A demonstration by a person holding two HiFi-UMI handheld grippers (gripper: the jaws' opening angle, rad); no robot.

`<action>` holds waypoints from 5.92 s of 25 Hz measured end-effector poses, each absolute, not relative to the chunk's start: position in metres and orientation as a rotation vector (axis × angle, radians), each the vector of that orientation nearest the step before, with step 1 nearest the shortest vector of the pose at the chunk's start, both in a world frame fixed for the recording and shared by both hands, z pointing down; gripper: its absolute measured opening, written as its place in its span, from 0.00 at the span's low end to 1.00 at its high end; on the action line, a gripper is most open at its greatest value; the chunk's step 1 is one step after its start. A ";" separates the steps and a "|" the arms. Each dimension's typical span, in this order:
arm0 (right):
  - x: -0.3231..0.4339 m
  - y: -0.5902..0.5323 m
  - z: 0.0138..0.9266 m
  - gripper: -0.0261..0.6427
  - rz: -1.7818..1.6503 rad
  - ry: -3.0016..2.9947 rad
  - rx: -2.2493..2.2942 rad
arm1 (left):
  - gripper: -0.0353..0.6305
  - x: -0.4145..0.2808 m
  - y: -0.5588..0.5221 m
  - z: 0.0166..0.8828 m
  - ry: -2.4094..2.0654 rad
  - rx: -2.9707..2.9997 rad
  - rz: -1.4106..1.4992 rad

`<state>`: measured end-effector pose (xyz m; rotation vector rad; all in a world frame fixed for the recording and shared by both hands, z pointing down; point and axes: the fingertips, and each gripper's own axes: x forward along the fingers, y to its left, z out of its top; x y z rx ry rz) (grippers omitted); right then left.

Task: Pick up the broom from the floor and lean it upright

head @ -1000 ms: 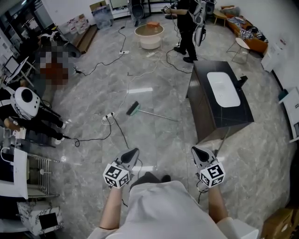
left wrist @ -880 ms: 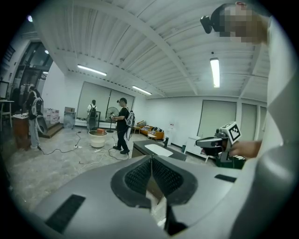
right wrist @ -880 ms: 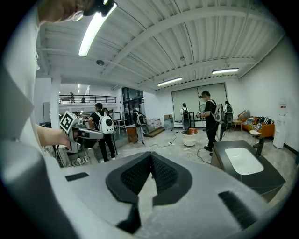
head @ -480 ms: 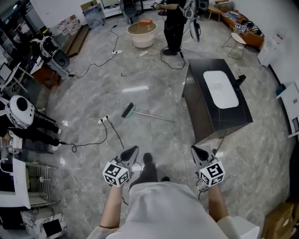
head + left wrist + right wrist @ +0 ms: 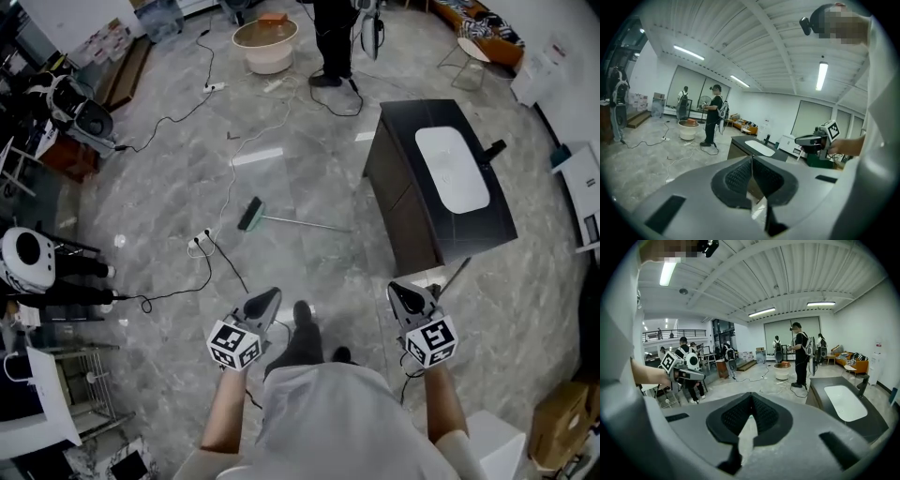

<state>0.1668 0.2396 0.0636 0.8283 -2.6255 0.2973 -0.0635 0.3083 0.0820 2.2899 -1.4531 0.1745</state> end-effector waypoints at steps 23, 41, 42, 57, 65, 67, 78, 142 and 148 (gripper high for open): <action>0.038 0.129 0.161 0.04 0.419 -2.393 0.917 | 0.07 -0.202 0.148 0.203 -1.222 2.335 0.255; 0.047 -0.001 0.329 0.04 0.525 -2.376 0.826 | 0.07 -0.157 0.045 0.365 -1.212 2.241 0.322; 0.047 -0.008 0.344 0.04 0.534 -2.374 0.817 | 0.07 -0.156 0.038 0.379 -1.218 2.228 0.322; 0.064 -0.088 0.564 0.04 0.603 -2.384 0.748 | 0.07 -0.139 -0.036 0.593 -1.329 2.101 0.391; 0.084 -0.115 0.681 0.04 0.612 -2.385 0.736 | 0.07 -0.138 -0.076 0.715 -1.278 2.168 0.435; 0.087 -0.119 0.710 0.04 0.602 -2.398 0.728 | 0.07 -0.134 -0.080 0.749 -1.236 2.205 0.462; 0.083 -0.127 0.834 0.04 0.521 -2.495 0.615 | 0.07 -0.121 -0.100 0.889 -1.072 2.411 0.545; 0.088 -0.131 1.023 0.04 0.509 -2.464 0.601 | 0.18 -0.088 -0.175 1.173 -0.363 2.614 1.329; 0.082 -0.148 0.984 0.04 0.473 -2.528 0.677 | 0.17 -0.083 -0.186 1.119 -0.403 2.684 1.257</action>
